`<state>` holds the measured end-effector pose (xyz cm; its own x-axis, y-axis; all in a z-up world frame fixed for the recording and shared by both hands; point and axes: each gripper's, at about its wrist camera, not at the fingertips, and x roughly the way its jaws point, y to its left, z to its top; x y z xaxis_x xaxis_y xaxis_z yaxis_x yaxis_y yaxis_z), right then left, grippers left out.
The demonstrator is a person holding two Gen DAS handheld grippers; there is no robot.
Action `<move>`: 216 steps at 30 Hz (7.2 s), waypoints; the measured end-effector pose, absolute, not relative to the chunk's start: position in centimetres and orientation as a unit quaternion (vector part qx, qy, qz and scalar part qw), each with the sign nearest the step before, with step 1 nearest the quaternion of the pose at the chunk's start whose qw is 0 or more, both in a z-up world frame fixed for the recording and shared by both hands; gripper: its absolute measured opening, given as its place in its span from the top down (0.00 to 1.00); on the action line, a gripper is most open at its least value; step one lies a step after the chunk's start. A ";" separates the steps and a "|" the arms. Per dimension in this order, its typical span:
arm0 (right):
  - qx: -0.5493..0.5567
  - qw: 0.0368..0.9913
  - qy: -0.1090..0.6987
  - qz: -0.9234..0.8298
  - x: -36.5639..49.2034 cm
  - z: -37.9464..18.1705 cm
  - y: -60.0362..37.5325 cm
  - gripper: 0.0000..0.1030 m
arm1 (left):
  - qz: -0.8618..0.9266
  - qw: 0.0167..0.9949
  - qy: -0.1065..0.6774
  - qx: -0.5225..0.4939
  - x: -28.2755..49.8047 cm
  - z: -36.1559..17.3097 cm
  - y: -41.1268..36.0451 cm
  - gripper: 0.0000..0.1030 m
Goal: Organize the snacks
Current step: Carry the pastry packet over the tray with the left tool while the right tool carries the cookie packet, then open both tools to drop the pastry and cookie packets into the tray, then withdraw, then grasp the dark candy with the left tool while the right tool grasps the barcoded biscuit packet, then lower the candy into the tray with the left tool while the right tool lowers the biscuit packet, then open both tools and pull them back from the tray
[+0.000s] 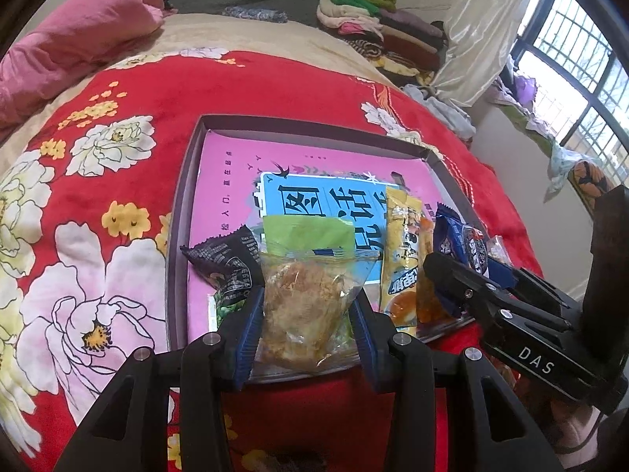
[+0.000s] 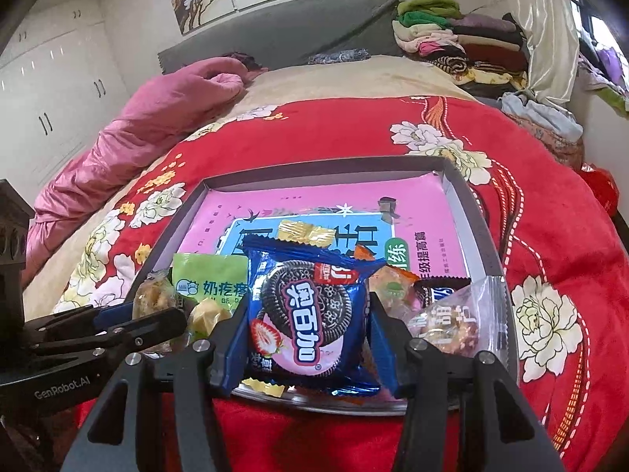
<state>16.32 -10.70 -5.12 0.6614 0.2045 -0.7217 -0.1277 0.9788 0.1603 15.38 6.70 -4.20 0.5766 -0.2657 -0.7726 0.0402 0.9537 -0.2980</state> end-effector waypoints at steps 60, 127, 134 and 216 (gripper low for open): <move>-0.013 0.895 0.439 0.075 4.3 -5.3 -15.2 0.30 | -0.083 0.871 0.477 -0.083 4.7 -4.1 8.2 0.26; 0.024 0.919 0.382 0.096 12.8 -4.7 -14.8 0.65 | -0.035 0.900 0.426 -0.089 12.8 -3.0 8.8 0.65; 0.028 0.922 0.376 0.088 13.9 -5.1 -14.5 0.65 | -0.037 0.897 0.430 -0.092 13.1 -3.4 8.8 0.65; -0.019 0.931 0.359 0.067 3.8 -1.1 -13.5 0.17 | -0.024 0.890 0.448 -0.085 3.9 0.2 3.8 0.24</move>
<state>3.76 -13.47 -1.10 0.7335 0.1105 -0.6707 -0.1379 0.9904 0.0124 3.90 3.77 0.17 0.5970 -0.1183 -0.7935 -0.0344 0.9844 -0.1726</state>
